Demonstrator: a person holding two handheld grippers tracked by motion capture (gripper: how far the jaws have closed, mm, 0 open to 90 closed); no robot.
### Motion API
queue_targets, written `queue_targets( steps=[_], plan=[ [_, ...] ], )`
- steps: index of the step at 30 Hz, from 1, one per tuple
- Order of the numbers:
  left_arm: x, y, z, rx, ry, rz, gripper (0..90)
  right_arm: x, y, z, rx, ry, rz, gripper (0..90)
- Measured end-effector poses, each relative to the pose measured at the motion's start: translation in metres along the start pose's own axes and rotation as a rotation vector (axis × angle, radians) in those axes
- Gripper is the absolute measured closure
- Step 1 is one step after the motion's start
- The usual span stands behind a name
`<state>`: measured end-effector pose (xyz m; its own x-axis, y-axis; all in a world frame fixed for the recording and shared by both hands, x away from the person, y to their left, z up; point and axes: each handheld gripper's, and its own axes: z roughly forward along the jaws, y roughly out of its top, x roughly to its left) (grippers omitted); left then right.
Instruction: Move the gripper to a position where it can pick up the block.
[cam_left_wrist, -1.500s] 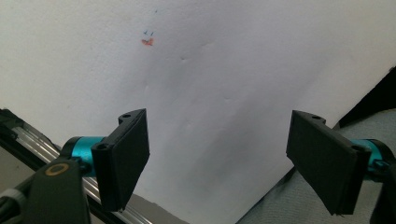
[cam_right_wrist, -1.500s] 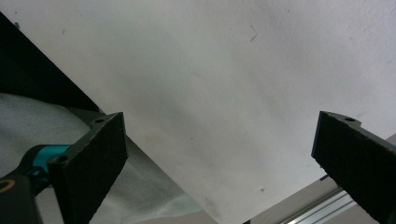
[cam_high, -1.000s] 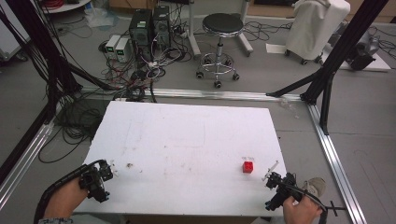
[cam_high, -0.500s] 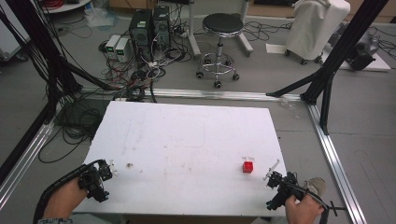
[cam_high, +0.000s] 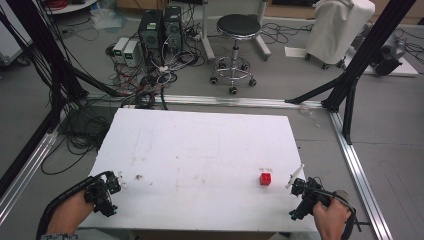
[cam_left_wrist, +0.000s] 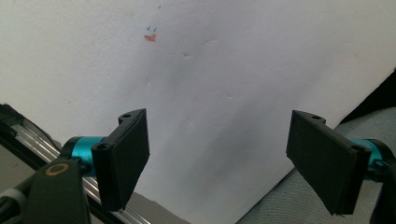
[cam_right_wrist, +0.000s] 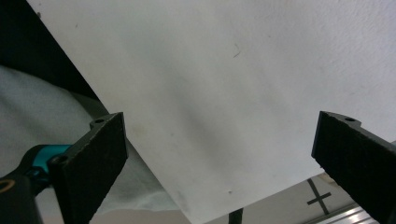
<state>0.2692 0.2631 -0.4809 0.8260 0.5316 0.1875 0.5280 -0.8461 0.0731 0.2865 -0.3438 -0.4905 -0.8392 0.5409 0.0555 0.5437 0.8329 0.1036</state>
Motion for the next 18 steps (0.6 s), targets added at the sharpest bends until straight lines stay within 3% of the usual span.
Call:
queue_targets(
  steps=[10,18],
  plan=[
    [0.000,0.001,0.001,-0.003,0.001,0.002,21.5,-0.015,0.004,-0.013,0.000,-0.001,-0.116,2.9],
    [0.000,0.000,0.001,-0.007,0.003,-0.002,21.5,-0.024,0.023,-0.026,0.003,-0.030,-0.213,2.9]
  ],
)
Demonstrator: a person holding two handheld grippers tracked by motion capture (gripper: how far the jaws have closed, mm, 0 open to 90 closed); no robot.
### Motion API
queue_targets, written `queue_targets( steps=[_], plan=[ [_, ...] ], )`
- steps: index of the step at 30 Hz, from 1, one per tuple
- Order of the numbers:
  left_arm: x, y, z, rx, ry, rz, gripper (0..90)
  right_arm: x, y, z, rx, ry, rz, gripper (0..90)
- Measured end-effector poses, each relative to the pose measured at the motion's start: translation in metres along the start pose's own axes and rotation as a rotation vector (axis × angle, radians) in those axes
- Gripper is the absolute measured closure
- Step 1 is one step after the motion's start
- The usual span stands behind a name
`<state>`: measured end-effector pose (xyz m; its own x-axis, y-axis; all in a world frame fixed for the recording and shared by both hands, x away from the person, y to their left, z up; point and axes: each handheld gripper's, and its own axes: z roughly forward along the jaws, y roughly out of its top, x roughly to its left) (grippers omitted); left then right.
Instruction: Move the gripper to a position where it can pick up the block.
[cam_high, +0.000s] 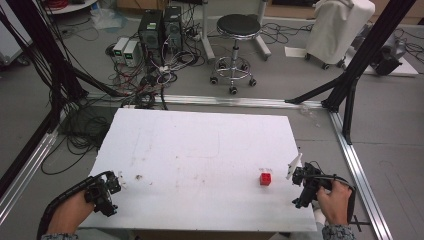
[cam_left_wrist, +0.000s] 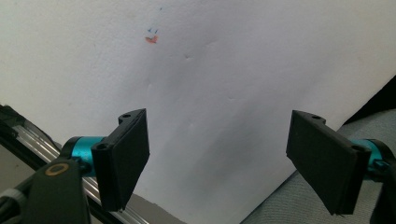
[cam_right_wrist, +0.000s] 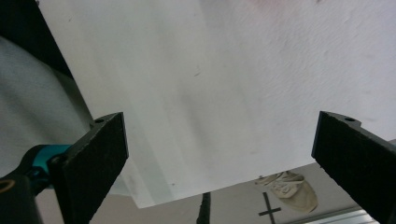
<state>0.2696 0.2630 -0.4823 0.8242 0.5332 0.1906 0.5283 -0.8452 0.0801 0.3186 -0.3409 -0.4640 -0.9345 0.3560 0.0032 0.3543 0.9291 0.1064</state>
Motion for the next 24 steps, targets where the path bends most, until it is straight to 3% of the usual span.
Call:
queue_targets(
  steps=[6,14,24],
  plan=[
    [0.000,0.001,0.001,0.002,-0.004,0.003,21.6,-0.009,0.014,-0.009,-0.007,-0.025,-0.038,2.9],
    [-0.001,0.001,0.001,-0.015,-0.011,-0.003,21.5,-0.017,0.039,-0.013,0.009,-0.040,-0.134,2.9],
    [-0.001,0.001,0.000,-0.017,-0.011,0.000,21.5,-0.024,0.057,-0.008,0.017,-0.039,-0.163,2.9]
  ],
)
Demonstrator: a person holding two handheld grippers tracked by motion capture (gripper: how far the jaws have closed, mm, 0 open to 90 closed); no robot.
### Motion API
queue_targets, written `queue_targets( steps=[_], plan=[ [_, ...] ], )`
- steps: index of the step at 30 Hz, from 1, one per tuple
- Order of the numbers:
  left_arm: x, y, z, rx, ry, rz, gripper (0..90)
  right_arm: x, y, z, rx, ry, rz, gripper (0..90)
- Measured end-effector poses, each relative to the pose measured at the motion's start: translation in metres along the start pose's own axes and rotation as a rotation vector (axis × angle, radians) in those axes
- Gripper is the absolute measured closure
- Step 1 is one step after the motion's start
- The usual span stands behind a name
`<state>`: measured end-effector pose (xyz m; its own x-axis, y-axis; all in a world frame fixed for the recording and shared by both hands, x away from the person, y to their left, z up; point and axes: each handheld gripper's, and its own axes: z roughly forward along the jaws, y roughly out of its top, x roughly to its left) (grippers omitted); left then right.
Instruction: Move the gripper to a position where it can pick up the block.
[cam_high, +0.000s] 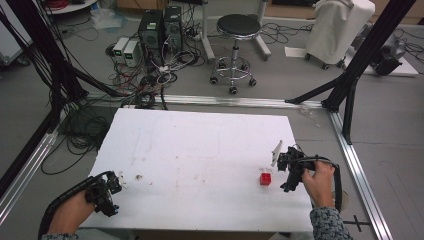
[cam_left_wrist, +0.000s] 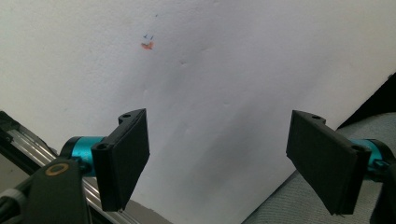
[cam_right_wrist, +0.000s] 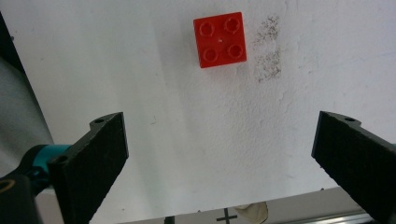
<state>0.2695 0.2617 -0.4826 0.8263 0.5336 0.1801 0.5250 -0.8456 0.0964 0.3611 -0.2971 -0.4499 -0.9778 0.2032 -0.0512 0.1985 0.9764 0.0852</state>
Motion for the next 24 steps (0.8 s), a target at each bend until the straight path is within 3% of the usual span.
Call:
queue_targets(
  steps=[24],
  plan=[
    [-0.001,0.001,0.001,0.007,-0.006,-0.005,21.5,-0.008,0.033,0.032,0.044,0.025,-0.065,2.9]
  ],
)
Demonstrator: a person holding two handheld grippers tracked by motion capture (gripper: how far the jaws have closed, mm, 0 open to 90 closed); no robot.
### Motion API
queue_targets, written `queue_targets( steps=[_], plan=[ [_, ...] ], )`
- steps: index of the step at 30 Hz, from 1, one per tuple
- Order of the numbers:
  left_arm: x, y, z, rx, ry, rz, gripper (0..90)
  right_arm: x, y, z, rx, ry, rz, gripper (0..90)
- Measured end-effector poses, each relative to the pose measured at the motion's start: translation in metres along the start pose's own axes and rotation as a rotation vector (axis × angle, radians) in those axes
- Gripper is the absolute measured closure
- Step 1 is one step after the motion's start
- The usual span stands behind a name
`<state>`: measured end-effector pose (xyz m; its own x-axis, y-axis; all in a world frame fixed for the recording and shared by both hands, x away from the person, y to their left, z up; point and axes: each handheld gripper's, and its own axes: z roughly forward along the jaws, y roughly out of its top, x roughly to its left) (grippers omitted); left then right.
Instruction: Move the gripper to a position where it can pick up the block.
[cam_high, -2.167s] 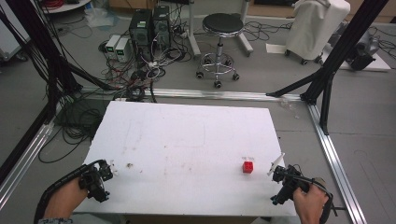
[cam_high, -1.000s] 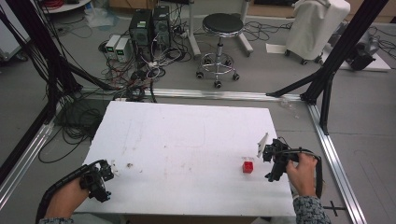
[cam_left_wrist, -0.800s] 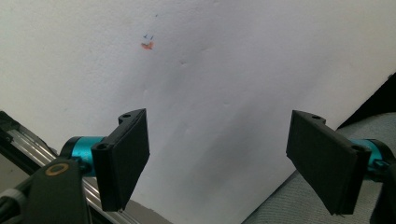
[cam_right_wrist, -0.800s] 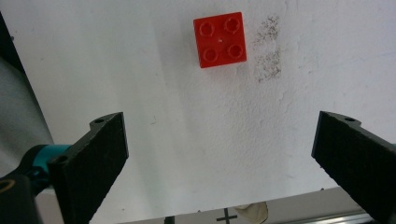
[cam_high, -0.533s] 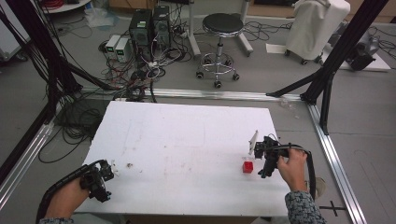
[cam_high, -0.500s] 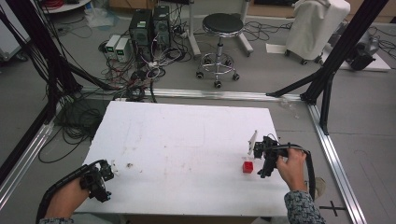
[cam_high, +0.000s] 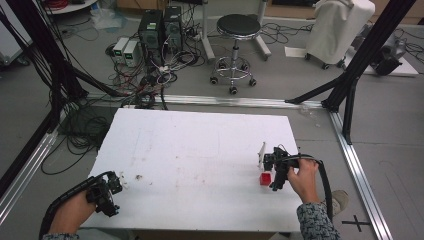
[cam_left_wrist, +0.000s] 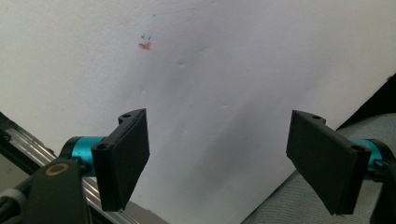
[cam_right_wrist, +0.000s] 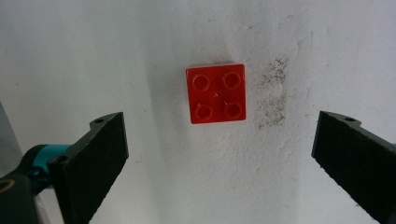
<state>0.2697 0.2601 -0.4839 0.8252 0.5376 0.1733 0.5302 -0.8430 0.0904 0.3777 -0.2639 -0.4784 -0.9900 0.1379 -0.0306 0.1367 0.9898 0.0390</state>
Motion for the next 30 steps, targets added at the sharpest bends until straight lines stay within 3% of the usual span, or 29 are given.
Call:
queue_targets(
  steps=[7,11,17,30],
  plan=[
    [-0.001,0.001,0.001,0.002,-0.001,0.002,21.5,0.000,0.005,0.017,0.006,0.022,0.000,2.9],
    [-0.002,0.001,0.001,0.000,0.002,0.002,21.5,-0.001,0.008,0.024,0.011,0.020,-0.027,2.9],
    [-0.002,0.002,0.001,0.001,0.000,0.007,21.5,-0.001,0.009,0.029,0.014,0.020,-0.022,2.8],
    [-0.003,0.002,0.002,-0.001,-0.002,0.005,21.5,-0.001,0.014,0.043,0.037,0.049,-0.061,2.9]
  ],
)
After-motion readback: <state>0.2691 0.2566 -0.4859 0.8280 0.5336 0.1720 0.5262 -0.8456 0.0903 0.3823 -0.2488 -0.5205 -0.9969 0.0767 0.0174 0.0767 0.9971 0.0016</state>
